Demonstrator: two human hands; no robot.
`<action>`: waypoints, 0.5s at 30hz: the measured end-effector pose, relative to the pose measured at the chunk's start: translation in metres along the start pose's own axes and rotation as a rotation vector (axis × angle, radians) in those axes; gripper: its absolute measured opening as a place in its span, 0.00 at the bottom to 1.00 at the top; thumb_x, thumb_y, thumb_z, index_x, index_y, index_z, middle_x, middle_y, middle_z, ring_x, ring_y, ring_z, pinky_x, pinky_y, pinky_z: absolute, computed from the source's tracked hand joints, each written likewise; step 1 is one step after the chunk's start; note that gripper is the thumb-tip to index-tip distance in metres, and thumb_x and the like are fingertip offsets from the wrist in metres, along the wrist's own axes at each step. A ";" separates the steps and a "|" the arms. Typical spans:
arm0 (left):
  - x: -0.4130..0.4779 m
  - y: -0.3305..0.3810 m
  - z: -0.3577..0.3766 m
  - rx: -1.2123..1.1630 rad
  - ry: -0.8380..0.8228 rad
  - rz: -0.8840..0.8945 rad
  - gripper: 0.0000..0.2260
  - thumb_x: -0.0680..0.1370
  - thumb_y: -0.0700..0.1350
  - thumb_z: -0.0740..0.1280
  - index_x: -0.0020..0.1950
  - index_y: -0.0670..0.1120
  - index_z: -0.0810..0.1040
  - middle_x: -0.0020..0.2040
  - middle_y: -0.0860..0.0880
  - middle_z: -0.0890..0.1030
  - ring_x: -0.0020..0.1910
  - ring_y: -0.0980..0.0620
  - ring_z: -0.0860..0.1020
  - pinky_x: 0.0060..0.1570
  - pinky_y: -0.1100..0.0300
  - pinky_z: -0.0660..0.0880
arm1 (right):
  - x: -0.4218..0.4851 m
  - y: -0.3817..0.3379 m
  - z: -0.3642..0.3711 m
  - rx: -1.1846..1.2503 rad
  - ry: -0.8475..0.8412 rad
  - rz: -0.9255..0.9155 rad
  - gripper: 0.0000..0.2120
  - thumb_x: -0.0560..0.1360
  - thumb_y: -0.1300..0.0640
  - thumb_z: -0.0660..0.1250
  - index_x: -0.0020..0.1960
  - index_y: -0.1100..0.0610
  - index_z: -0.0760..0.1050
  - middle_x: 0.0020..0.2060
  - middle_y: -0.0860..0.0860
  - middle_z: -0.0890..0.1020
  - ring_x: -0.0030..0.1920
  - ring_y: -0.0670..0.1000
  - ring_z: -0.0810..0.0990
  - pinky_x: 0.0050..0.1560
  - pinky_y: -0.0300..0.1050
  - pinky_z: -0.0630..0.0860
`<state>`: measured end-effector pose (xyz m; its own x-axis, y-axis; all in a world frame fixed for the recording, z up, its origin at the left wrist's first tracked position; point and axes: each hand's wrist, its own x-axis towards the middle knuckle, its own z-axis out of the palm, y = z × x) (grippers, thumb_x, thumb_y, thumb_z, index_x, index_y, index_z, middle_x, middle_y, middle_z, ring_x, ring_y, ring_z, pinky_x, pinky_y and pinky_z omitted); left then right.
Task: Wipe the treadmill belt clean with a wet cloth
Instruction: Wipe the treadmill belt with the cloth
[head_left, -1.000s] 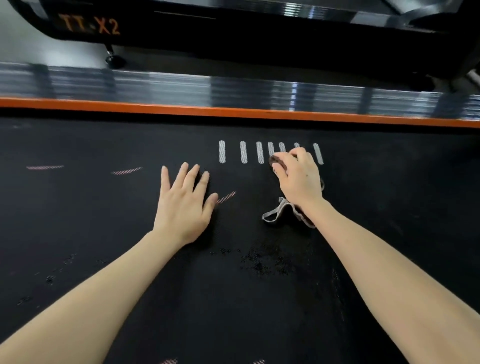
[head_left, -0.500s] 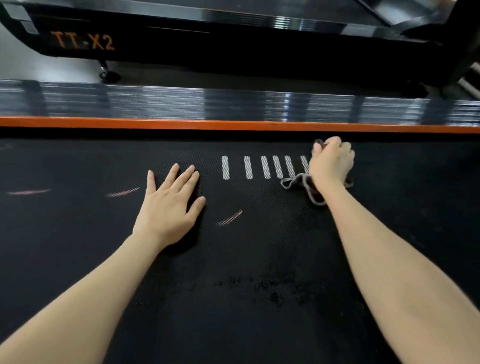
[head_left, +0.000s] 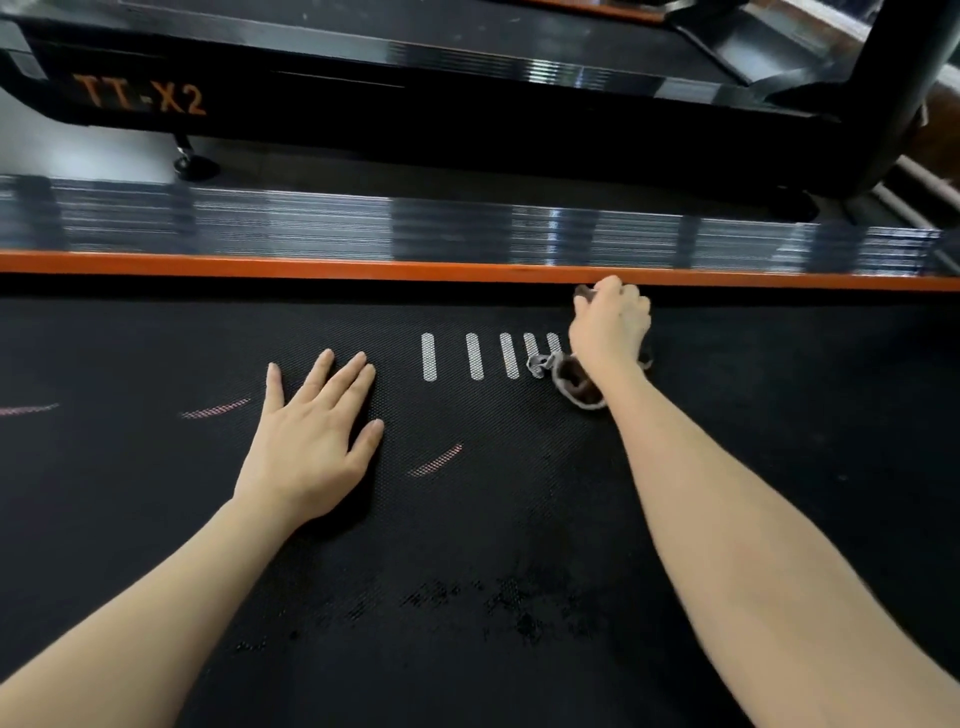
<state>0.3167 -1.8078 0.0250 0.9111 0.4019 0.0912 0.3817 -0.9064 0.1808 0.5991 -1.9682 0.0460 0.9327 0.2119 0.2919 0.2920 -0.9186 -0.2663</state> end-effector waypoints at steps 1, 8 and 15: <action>0.000 0.000 0.000 0.000 0.001 -0.003 0.35 0.74 0.62 0.39 0.77 0.47 0.58 0.77 0.54 0.56 0.77 0.50 0.50 0.73 0.40 0.42 | -0.004 -0.014 0.002 0.005 -0.007 -0.041 0.17 0.79 0.51 0.61 0.62 0.61 0.70 0.60 0.61 0.74 0.59 0.61 0.71 0.58 0.53 0.67; 0.000 -0.002 -0.002 0.012 -0.013 -0.001 0.36 0.73 0.63 0.38 0.77 0.49 0.57 0.77 0.55 0.54 0.77 0.51 0.48 0.73 0.41 0.41 | -0.081 -0.072 -0.001 0.251 -0.190 -0.614 0.13 0.78 0.54 0.64 0.58 0.61 0.74 0.54 0.57 0.76 0.53 0.57 0.73 0.55 0.48 0.67; -0.001 0.001 -0.003 0.016 -0.014 -0.008 0.31 0.77 0.59 0.45 0.77 0.47 0.56 0.77 0.53 0.54 0.77 0.49 0.48 0.72 0.40 0.40 | -0.171 0.027 -0.055 0.367 -0.310 -0.942 0.15 0.75 0.52 0.62 0.52 0.63 0.77 0.49 0.57 0.78 0.46 0.55 0.74 0.52 0.47 0.69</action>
<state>0.3157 -1.8082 0.0283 0.9102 0.4072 0.0761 0.3911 -0.9053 0.1658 0.4361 -2.0475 0.0394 0.2947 0.9100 0.2917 0.9237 -0.1930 -0.3310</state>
